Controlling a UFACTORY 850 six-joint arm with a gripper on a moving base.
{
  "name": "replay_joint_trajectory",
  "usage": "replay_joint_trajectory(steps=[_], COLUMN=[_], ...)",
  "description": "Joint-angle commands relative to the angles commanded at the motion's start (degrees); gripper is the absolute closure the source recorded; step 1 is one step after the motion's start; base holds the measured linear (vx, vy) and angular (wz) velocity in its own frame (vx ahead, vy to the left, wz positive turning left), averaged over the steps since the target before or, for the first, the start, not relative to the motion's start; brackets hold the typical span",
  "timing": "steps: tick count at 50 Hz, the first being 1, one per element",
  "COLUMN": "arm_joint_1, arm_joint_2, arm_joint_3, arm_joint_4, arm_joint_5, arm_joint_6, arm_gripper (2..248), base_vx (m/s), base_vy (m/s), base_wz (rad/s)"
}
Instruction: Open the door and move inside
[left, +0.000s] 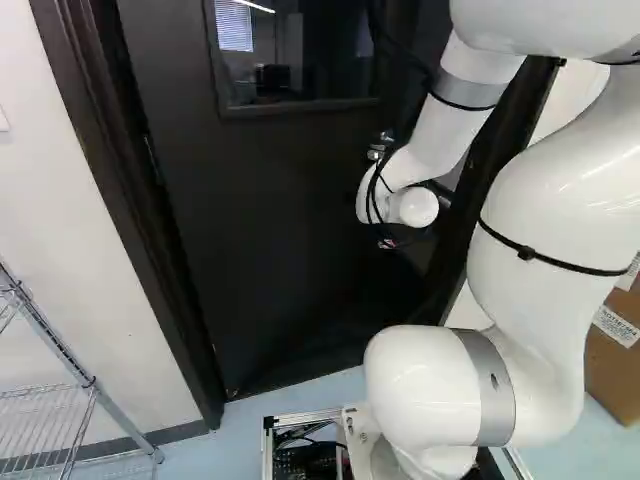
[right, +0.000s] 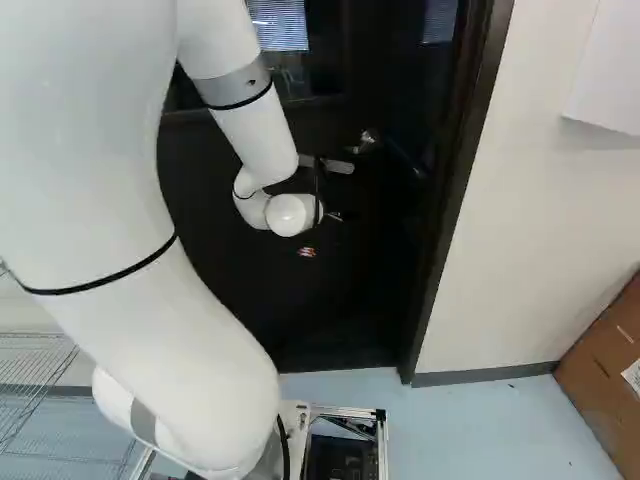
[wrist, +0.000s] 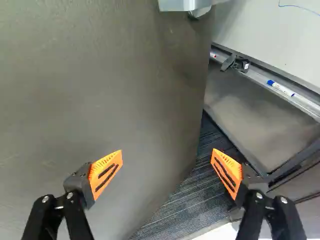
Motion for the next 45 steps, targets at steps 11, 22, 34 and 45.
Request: replay_joint_trajectory(steps=[11, 22, 34, 45], arm_joint_1=[0.0, 0.2, 0.7, 1.5], arm_joint_2=[0.0, -0.7, -2.2, -3.7], arm_joint_3=[0.0, -0.7, -2.4, -4.0], arm_joint_4=[0.0, 0.0, 0.7, 1.6], arm_joint_5=[0.0, 0.0, 0.0, -0.1], arm_joint_6=[0.0, 0.0, 0.0, 0.0], arm_gripper=[3, 3, 3, 3], base_vx=[0.000, 0.000, 0.000, 0.000], base_vy=[0.000, 0.000, 0.000, 0.000], base_wz=[0.000, 0.000, 0.000, 0.000])
